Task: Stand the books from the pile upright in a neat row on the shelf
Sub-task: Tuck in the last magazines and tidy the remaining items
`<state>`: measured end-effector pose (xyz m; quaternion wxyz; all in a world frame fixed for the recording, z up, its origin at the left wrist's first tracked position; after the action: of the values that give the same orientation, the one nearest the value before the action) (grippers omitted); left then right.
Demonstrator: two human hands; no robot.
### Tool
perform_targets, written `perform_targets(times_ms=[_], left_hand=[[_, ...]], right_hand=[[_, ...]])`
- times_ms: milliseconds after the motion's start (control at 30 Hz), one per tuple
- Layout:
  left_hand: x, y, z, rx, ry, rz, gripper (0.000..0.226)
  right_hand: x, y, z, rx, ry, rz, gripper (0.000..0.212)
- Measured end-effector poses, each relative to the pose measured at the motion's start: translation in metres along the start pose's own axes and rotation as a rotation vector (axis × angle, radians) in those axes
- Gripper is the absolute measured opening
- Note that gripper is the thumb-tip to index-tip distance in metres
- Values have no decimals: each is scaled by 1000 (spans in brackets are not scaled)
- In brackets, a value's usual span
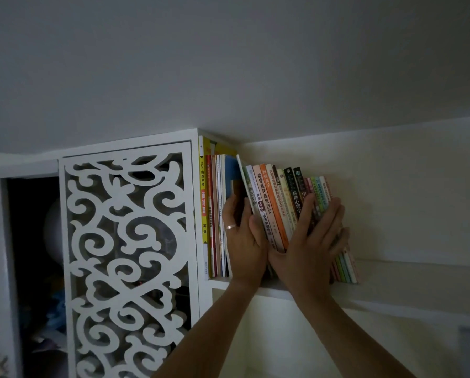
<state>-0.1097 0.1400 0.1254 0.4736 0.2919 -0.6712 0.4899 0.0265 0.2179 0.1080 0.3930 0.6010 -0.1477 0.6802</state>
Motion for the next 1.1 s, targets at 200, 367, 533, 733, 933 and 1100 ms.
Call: perform_targets(times_ms=[200, 367, 533, 733, 933, 1100], left_hand=[[4, -5, -2, 262, 13, -81, 44], [47, -22, 2, 822, 103, -448, 36], [56, -10, -1, 1071, 230, -521, 50], [58, -19, -5, 1043, 164, -385, 58], [48, -46, 39, 488, -72, -275, 19], [44, -55, 72, 467, -149, -168, 35]], right_hand=[[0, 1, 1, 19, 20, 1, 116], [0, 1, -1, 35, 37, 2, 125], [-1, 1, -1, 43, 32, 1, 127], [-1, -1, -3, 33, 38, 4, 125], [-2, 1, -3, 58, 40, 5, 123], [-2, 3, -2, 74, 48, 16, 123]])
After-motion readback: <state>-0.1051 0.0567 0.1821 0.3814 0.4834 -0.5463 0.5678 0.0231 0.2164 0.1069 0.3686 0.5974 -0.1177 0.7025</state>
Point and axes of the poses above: each hand's wrist, its own x-axis towards the middle knuckle, its own z-axis out of the back of the hand, y = z × x, the point moved 10 cm from there along x, towards the middle knuckle, and after that the axes turned 3 degrees about z, right-handed, at the moved point
